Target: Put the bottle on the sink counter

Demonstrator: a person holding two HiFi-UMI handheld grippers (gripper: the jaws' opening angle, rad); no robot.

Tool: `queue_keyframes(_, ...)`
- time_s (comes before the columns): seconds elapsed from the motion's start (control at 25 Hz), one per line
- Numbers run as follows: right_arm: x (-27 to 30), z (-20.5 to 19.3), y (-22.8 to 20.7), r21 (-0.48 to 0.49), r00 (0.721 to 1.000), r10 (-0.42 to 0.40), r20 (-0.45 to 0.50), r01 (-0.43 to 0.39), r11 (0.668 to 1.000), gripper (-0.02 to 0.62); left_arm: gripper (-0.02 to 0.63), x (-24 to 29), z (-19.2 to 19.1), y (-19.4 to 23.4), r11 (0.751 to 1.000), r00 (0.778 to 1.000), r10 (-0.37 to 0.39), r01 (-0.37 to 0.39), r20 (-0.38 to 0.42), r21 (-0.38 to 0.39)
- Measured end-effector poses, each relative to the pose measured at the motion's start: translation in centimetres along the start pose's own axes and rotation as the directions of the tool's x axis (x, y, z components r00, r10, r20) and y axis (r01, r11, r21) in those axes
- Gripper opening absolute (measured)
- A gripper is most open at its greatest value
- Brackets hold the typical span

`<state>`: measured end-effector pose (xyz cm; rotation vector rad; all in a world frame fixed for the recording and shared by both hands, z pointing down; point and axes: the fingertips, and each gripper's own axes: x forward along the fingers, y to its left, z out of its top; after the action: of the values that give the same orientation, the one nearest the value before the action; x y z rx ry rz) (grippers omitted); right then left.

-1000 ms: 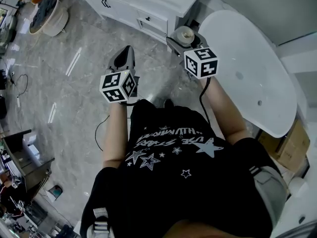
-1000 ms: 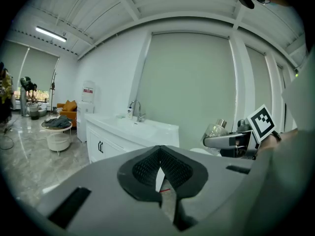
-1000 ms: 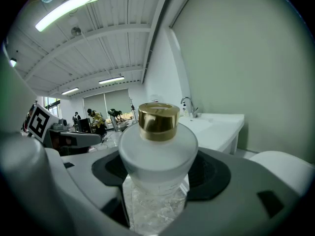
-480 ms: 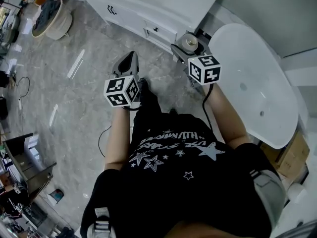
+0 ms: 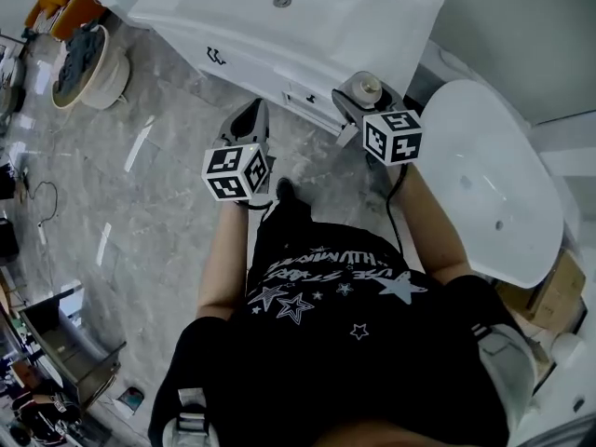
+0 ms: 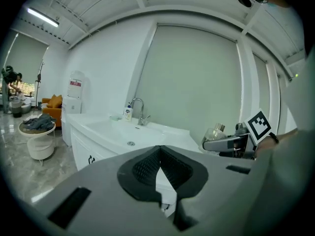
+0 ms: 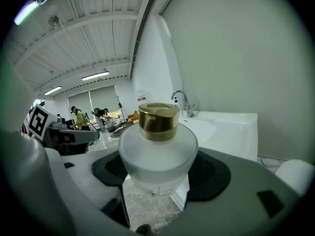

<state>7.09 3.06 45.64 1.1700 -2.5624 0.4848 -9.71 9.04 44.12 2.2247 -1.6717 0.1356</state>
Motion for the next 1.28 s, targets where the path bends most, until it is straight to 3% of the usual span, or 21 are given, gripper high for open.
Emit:
queue_keyframes(0.44,10.5,6.4,-0.9,0.035,0.991,-0.132,0.018,0.132,0.991,0.321,0.009,7.2,5.1,9.8,0.992,0.992,-0.122,0.122,-0.028,0.007)
queue_keyframes(0.76,13.6,6.5,-1.5,0.055,0.977,-0.211,0.003,0.211,0.976,0.321,0.009,9.8,5.3,12.8,0.979,0.979,-0.202,0.201,-0.038,-0.014)
queue_keyframes(1.28,18.5,9.4,-8.8,0.071,0.975,-0.222,0.013,0.22,0.973,0.321,0.008,17.2,8.2,13.3,0.98,0.979,-0.198,0.198,-0.039,0.012)
